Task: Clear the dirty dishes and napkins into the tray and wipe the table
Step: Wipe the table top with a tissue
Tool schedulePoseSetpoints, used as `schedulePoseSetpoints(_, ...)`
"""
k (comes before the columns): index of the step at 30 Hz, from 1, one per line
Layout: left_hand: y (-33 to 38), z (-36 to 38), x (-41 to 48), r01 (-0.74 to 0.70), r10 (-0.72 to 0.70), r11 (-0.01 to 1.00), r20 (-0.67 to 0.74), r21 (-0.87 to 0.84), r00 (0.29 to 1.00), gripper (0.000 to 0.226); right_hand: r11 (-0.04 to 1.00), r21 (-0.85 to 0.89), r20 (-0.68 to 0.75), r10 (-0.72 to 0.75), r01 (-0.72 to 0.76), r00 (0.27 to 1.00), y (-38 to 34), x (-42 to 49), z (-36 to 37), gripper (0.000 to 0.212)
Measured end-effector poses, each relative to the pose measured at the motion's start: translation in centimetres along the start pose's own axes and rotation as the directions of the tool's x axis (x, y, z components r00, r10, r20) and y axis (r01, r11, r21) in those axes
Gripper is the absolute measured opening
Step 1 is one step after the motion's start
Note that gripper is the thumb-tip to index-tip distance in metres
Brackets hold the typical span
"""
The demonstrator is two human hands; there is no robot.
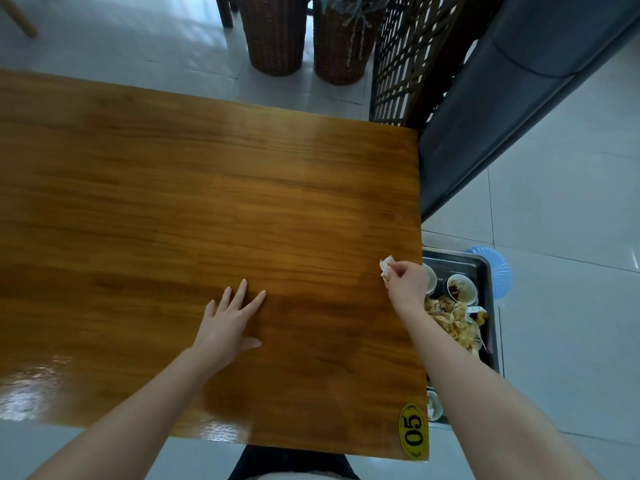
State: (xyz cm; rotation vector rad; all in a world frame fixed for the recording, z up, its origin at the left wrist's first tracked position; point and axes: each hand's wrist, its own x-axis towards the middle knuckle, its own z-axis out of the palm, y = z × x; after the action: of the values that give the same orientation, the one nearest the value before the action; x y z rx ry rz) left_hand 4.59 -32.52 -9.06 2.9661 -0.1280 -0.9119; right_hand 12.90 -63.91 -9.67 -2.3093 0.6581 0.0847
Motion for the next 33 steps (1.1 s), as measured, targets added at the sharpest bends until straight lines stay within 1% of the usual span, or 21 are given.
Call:
schedulePoseSetpoints(1, 0.0, 0.3, -0.1, 0.009, -0.009, 1.000, 0.000, 0.005, 1.000, 0.099, 1.000, -0.007, 0.038, -0.030, 0.031, 0.999, -0.7, -0.4, 0.7, 0.019)
schedulePoseSetpoints(3, 0.1, 0.8, -0.1, 0.031, -0.031, 0.999, -0.005, 0.008, 1.000, 0.100, 0.990, -0.029, 0.101, -0.133, 0.137, 0.986, -1.9, -1.9, 2.4, 0.018)
schedulePoseSetpoints(5, 0.3, 1.2, 0.1, 0.058, -0.058, 0.998, -0.004, -0.002, 0.998, 0.103, 0.960, -0.058, 0.167, -0.263, 0.275, 0.950, -2.6, -3.7, 4.1, 0.018)
schedulePoseSetpoints(7, 0.4, 1.4, 0.4, 0.079, -0.078, 0.997, 0.010, -0.007, 0.997, 0.105, 0.913, -0.096, 0.238, -0.366, 0.397, 0.900, -2.8, -4.9, 5.4, 0.021)
schedulePoseSetpoints(10, 0.3, 1.4, 0.8, 0.085, -0.085, 0.996, 0.038, -0.018, 0.996, 0.106, 0.862, -0.119, 0.317, -0.437, 0.493, 0.842, -2.8, -4.7, 5.6, 0.023)
schedulePoseSetpoints(12, 0.0, 1.5, 0.9, 0.071, -0.069, 0.997, 0.049, -0.034, 0.996, 0.106, 0.834, -0.125, 0.345, -0.471, 0.537, 0.812, -2.7, -3.9, 5.2, 0.024)
schedulePoseSetpoints(13, -0.1, 1.5, 0.8, 0.064, -0.062, 0.997, 0.053, -0.045, 0.997, 0.106, 0.826, -0.132, 0.344, -0.480, 0.548, 0.807, -2.6, -3.6, 5.0, 0.024)
schedulePoseSetpoints(16, -0.2, 1.4, 0.8, 0.063, -0.059, 0.995, 0.053, -0.071, 0.997, 0.105, 0.844, -0.147, 0.280, -0.465, 0.516, 0.840, -2.3, -3.4, 4.6, 0.021)
schedulePoseSetpoints(19, -0.2, 1.3, 0.9, 0.063, -0.059, 0.995, 0.058, -0.081, 0.997, 0.106, 0.855, -0.145, 0.258, -0.453, 0.498, 0.853, -1.4, -4.3, 4.3, 0.019)
schedulePoseSetpoints(26, -0.3, 2.3, 0.7, 0.047, -0.048, 0.997, -0.009, -0.063, 0.999, 0.106, 0.862, -0.108, 0.267, -0.454, 0.495, 0.850, 2.2, -11.0, 3.0, 0.019)
schedulePoseSetpoints(30, -0.3, 3.5, -1.2, -0.036, 0.034, 0.999, -0.052, -0.039, 0.998, 0.100, 0.874, -0.115, 0.300, -0.421, 0.471, 0.856, 4.0, -15.0, 2.5, 0.019)
schedulePoseSetpoints(33, -0.1, 4.4, -3.6, -0.072, 0.071, 0.996, -0.019, -0.050, 0.997, 0.091, 0.876, -0.122, 0.313, -0.412, 0.466, 0.856, 4.8, -17.4, 2.1, 0.017)
